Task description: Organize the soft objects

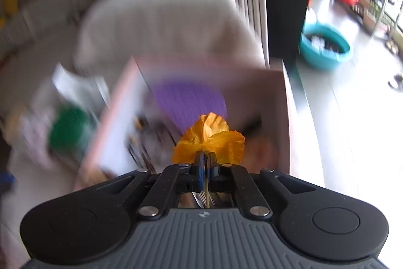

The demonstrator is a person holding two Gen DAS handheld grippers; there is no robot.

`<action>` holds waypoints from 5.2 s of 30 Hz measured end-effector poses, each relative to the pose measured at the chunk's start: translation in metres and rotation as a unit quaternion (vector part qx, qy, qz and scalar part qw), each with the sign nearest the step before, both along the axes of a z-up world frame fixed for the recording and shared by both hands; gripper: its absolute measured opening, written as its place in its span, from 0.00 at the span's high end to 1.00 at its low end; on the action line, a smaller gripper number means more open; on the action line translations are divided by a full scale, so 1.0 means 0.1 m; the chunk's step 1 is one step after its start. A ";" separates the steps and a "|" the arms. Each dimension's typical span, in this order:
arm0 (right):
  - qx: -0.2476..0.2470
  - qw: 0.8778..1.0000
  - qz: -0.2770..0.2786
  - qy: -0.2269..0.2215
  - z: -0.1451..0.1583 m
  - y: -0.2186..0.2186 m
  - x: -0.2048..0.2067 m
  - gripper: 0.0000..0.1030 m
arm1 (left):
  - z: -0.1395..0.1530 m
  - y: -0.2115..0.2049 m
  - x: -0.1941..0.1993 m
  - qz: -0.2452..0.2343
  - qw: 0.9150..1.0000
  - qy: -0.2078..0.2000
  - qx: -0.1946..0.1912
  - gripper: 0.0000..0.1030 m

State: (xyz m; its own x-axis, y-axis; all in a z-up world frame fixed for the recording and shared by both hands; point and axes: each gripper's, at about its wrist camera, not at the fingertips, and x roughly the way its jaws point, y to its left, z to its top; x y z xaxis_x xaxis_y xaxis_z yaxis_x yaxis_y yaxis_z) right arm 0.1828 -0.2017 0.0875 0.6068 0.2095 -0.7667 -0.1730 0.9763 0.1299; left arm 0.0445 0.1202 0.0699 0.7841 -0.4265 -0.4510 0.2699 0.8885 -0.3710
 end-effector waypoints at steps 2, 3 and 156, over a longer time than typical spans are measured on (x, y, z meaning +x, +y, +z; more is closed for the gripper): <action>0.004 0.999 -0.003 -0.044 0.21 0.07 -0.02 0.97 | -0.04 0.02 0.01 0.008 1.000 0.003 0.010 0.85; 0.004 0.998 -0.003 -0.062 0.27 0.10 -0.03 0.97 | -0.08 0.03 0.03 0.012 1.000 0.009 0.013 0.85; 0.110 0.981 0.109 -0.113 0.28 -0.25 -0.24 0.98 | 0.23 -2.07 1.23 -0.200 0.941 -0.033 0.271 0.75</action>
